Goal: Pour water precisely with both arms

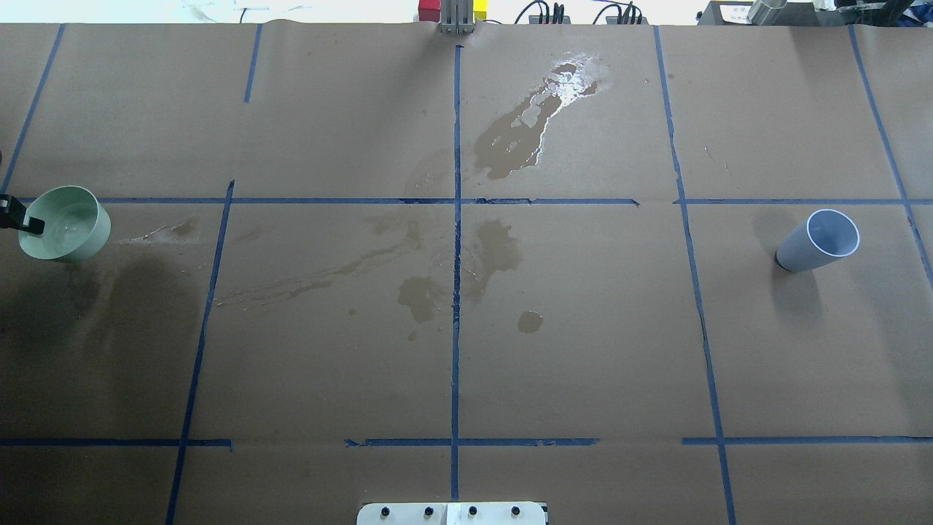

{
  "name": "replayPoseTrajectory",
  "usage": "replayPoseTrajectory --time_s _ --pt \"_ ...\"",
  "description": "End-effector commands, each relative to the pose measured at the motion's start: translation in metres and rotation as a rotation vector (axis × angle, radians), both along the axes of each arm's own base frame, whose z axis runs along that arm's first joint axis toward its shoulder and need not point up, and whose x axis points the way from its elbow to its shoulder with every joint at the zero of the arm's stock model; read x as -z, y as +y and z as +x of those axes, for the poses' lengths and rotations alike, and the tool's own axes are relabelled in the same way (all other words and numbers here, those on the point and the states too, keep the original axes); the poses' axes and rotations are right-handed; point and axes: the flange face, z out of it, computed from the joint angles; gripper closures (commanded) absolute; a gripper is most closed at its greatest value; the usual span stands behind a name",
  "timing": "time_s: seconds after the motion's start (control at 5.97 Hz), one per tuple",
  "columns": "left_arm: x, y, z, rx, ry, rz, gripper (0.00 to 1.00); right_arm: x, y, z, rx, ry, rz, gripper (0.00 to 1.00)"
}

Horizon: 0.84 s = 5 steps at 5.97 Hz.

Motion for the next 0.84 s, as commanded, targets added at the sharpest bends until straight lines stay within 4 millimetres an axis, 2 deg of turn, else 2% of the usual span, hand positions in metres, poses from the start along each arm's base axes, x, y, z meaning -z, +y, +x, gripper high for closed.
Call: replayPoseTrajectory --time_s 0.0,0.17,0.33,0.5,0.67 --pt "-0.006 0.006 0.033 -0.011 -0.044 0.009 1.00 0.000 0.000 0.000 0.000 0.000 0.000 0.00" --pt "-0.011 0.010 0.040 -0.028 -0.048 0.001 1.00 0.000 0.000 0.000 0.000 0.000 0.000 0.00" --pt "-0.011 0.014 0.050 -0.048 -0.049 0.003 0.94 0.000 0.000 0.000 0.000 0.002 0.000 0.00" --pt "-0.012 0.017 0.058 -0.065 -0.050 0.003 0.74 0.000 0.000 0.000 0.001 0.002 0.001 0.00" --pt "-0.012 0.017 0.058 -0.067 -0.051 0.005 0.36 0.000 0.000 0.000 0.001 0.000 0.001 0.00"
